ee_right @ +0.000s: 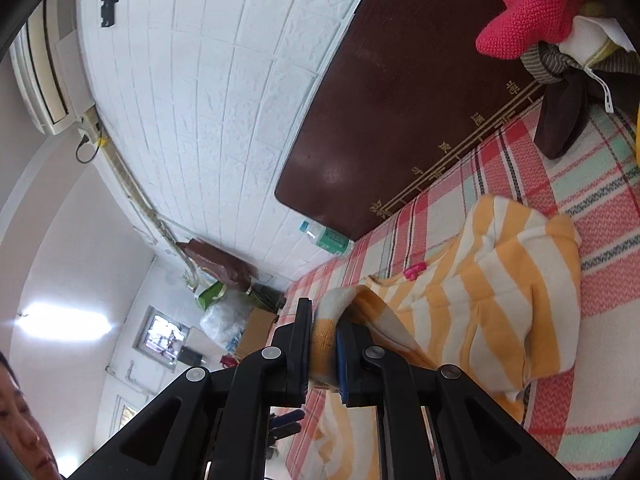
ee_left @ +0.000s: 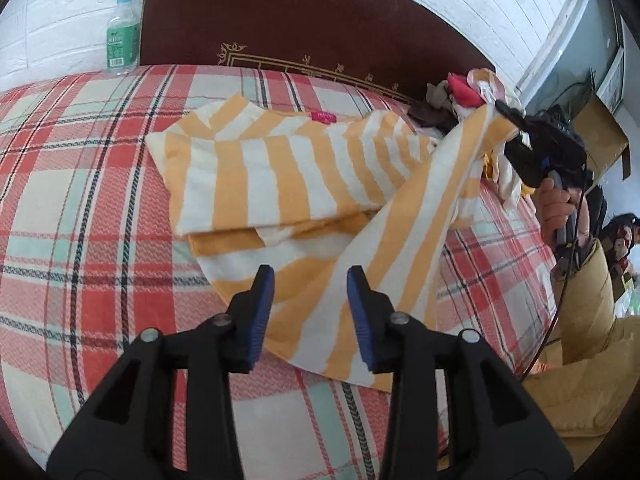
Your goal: Fold clothes
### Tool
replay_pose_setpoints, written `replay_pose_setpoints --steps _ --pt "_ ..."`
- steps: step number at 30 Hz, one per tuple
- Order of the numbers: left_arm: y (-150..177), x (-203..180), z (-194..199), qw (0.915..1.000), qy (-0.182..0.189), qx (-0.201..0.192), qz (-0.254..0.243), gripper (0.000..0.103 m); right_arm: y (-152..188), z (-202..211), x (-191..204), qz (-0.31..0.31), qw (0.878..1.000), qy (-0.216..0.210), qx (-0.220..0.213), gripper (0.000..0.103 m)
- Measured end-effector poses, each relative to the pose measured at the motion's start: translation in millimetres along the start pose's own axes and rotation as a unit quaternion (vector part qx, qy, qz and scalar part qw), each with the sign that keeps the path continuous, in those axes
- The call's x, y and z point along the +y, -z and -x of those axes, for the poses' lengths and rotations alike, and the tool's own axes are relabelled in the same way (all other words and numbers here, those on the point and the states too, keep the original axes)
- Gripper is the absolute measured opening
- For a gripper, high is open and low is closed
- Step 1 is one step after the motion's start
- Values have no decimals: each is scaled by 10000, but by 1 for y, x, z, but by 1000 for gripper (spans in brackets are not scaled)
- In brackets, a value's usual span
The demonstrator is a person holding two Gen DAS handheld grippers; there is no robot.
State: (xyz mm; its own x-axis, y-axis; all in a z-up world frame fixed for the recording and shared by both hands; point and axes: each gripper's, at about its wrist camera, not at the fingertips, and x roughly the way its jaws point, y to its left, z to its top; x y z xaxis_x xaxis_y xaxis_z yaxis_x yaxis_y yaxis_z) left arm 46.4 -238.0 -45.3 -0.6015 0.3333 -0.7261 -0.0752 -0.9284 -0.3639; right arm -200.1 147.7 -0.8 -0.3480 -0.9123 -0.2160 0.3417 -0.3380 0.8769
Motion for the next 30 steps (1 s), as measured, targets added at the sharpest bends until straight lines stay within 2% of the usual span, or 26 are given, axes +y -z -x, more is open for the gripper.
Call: replay_pose_setpoints --steps 5,7,8,10,11,14,15,16,17,19,23,24,25,26,28,30 --pt "-12 5 -9 9998 -125 -83 119 41 -34 -35 -30 -125 9969 767 135 15" --pt "-9 4 -15 9998 -191 18 60 41 -38 -55 -44 -53 9904 1321 394 40" --pt "-6 3 -19 9997 -231 78 21 41 -39 -62 -47 103 9850 1645 513 43" --pt "-1 2 -25 9994 -288 187 -41 41 -39 -70 -51 439 9715 2233 660 43" --pt "2 3 -26 9994 -256 221 -29 41 -38 -66 -49 504 9703 2286 617 43" --pt "12 12 -26 9994 -163 251 148 41 -21 -36 -27 824 9790 1839 293 46" --pt "16 16 -25 9993 -141 261 220 41 -8 -26 -17 980 9814 1616 331 48" --pt "19 20 -25 9991 -116 276 301 42 5 -18 -7 1131 9830 1392 380 56" --pt "23 24 -24 9988 -71 298 388 42 21 -15 0 1217 9835 1171 652 64" --pt "32 28 -23 9983 40 338 481 42 62 -15 13 1395 9786 904 1214 64" --pt "50 23 -21 9975 285 448 475 43 129 -38 12 1493 9603 1080 2093 64" --pt "54 20 -22 9968 422 471 497 49 139 -44 7 1447 9580 1143 2196 64" --pt "58 16 -24 9956 586 506 530 56 147 -50 2 1386 9566 1244 2240 64" --pt "62 11 -28 9942 744 549 557 58 151 -53 0 1317 9575 1241 2245 64" --pt "67 1 -36 9913 987 639 585 59 158 -59 -6 1182 9592 1232 2252 64" --pt "65 -10 -49 9909 1020 626 609 59 160 -59 -6 1154 9616 1164 2202 64"
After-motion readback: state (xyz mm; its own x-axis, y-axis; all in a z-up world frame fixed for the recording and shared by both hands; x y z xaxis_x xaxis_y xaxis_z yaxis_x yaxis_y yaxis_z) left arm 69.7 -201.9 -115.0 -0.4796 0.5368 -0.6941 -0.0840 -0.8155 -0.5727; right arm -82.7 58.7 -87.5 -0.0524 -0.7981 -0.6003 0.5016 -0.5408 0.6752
